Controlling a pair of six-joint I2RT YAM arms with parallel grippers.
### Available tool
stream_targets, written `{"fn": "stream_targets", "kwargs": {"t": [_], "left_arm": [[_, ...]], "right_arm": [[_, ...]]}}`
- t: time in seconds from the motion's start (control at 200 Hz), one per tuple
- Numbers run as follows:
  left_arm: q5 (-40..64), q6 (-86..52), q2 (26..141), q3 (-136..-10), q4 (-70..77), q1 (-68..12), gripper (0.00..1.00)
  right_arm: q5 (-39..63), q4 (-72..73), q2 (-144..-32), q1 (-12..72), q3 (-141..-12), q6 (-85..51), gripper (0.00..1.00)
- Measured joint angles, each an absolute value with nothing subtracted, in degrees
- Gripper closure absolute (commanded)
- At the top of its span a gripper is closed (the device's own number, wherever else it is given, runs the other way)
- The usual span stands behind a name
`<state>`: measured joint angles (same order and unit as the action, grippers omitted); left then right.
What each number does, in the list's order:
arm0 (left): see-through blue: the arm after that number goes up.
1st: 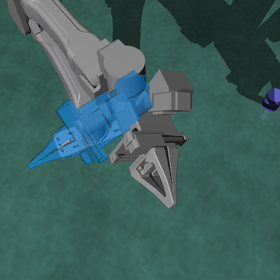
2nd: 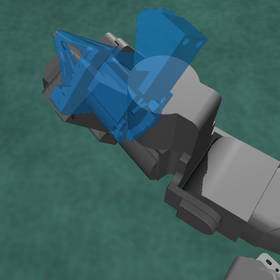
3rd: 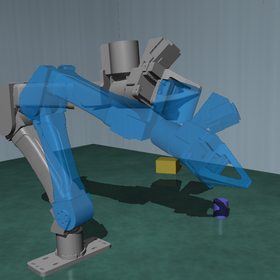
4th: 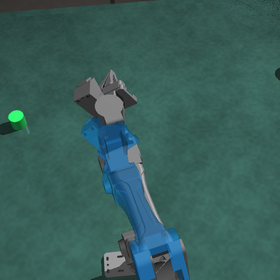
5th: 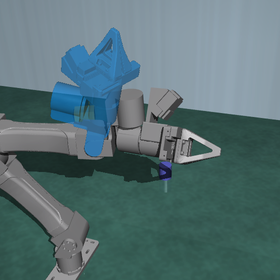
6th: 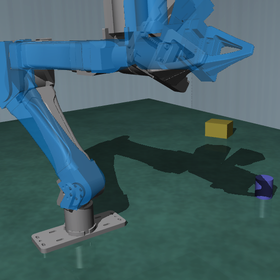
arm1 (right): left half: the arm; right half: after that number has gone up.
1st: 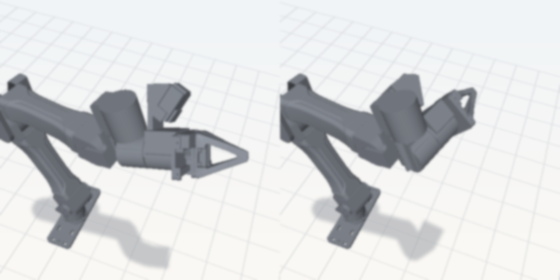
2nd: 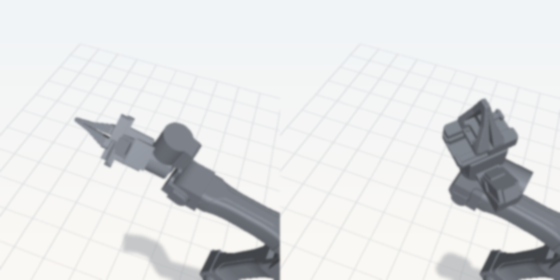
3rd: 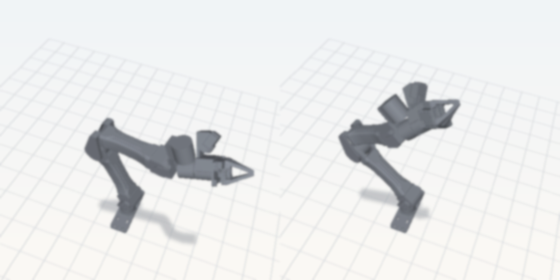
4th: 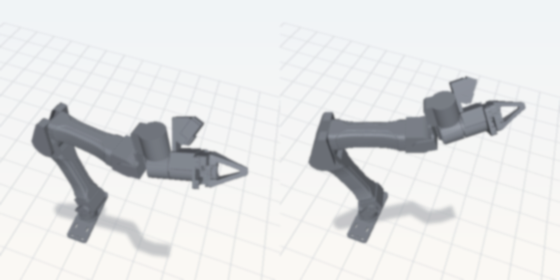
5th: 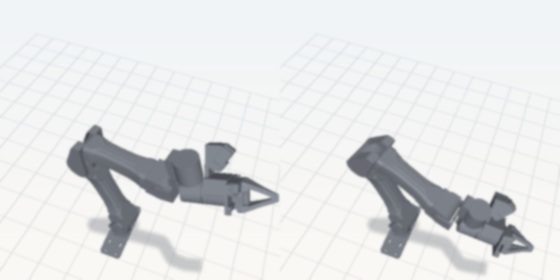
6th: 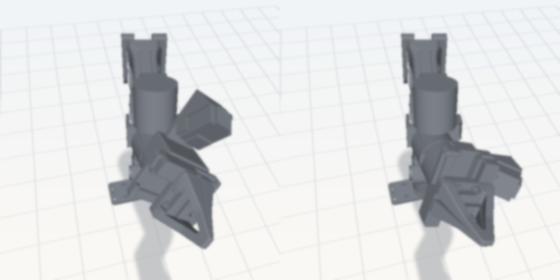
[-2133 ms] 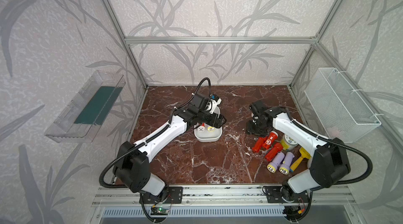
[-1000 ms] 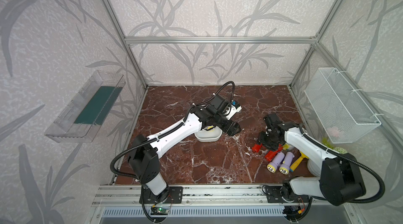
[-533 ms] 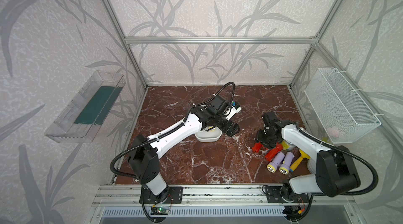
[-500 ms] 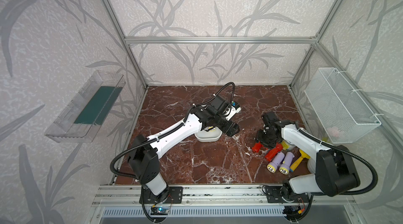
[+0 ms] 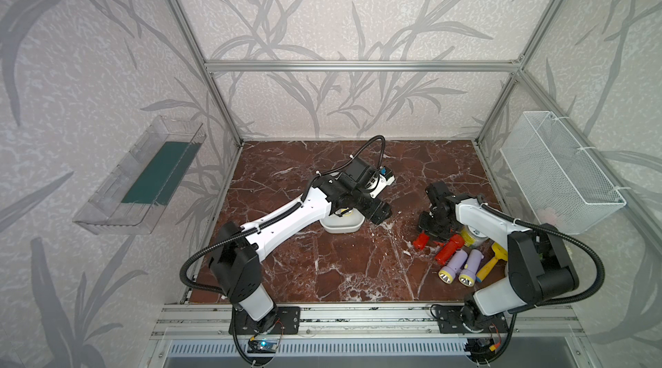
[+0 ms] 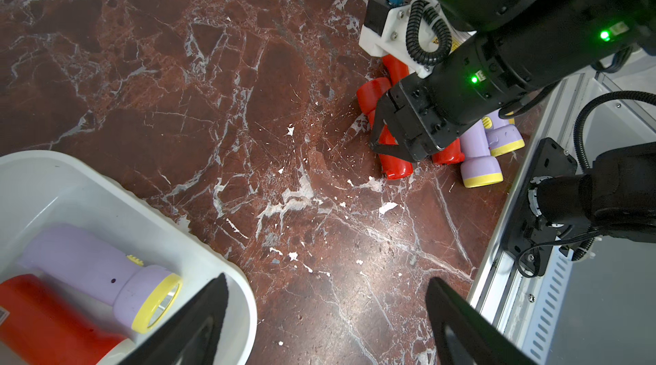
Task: Put the flashlights into the storage boxes
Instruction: Pick up the flashlight from the center of the board.
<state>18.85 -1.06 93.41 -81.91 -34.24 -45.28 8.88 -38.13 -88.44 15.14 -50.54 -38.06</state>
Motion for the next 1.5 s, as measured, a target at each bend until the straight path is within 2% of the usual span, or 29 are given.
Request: {"fn": "stream_targets", "kwargs": {"t": [0.375, 0.73, 1.04, 1.499], "left_arm": [[18.0, -1.2, 92.4, -80.0, -33.7, -44.9, 0.10], [17.6, -2.0, 91.6, -78.6, -32.4, -44.7, 0.10], [16.9, -2.6, 91.1, -76.7, -31.4, -44.2, 0.10], [14.2, -2.6, 87.6, -73.8, -30.2, -42.3, 0.10]], "right_arm": [[9.1, -37.5, -91.0, 15.1, -51.1, -37.5, 0.45], [9.2, -37.7, -93.9, 15.1, -53.2, -35.9, 0.61], [9.5, -39.4, -94.1, 15.1, -56.4, -34.9, 0.61], [10.6, -43.5, -95.4, 17.3, -70.5, -33.5, 0.61]]}}
